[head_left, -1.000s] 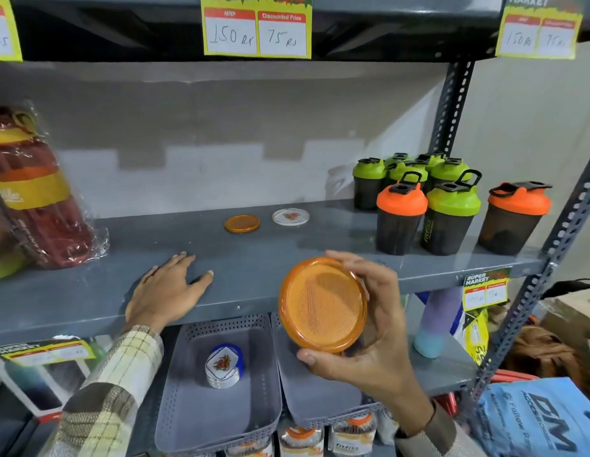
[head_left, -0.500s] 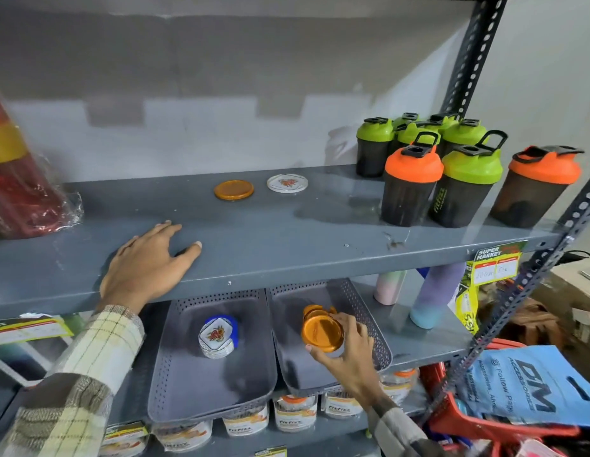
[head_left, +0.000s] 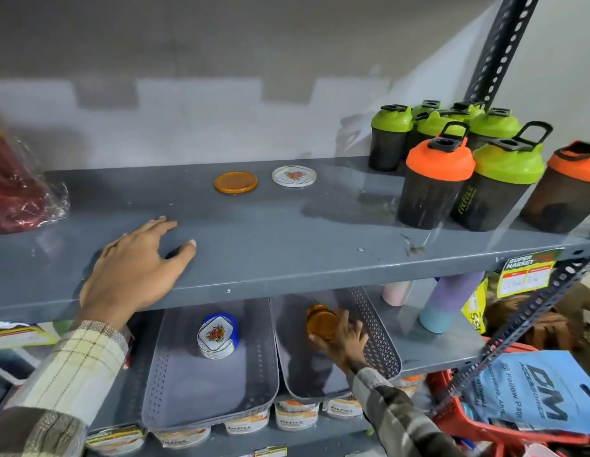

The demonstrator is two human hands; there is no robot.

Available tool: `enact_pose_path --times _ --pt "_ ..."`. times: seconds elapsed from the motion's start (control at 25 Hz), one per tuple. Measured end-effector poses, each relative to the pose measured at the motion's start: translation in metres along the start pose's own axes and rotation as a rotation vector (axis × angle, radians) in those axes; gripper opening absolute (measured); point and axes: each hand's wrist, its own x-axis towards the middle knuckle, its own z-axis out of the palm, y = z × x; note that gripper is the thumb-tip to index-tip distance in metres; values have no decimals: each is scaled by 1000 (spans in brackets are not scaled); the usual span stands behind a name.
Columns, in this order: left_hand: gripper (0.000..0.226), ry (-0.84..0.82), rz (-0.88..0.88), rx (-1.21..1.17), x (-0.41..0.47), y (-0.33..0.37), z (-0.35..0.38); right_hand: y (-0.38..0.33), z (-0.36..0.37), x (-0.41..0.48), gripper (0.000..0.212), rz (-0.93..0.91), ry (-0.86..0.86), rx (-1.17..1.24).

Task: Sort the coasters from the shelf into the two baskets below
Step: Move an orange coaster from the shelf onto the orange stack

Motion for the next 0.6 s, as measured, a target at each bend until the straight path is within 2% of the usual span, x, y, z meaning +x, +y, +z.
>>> enact_pose_path --times 0.12,0.32,0.6 --pt "62 16 8 0 0 2 0 -1 7 7 98 5 34 28" --pt "68 4 1 -6 -1 2 -1 -1 12 7 97 -22 69 20" --pt "62 4 -12 -7 -2 4 -2 -1 12 5 93 -68 88 13"
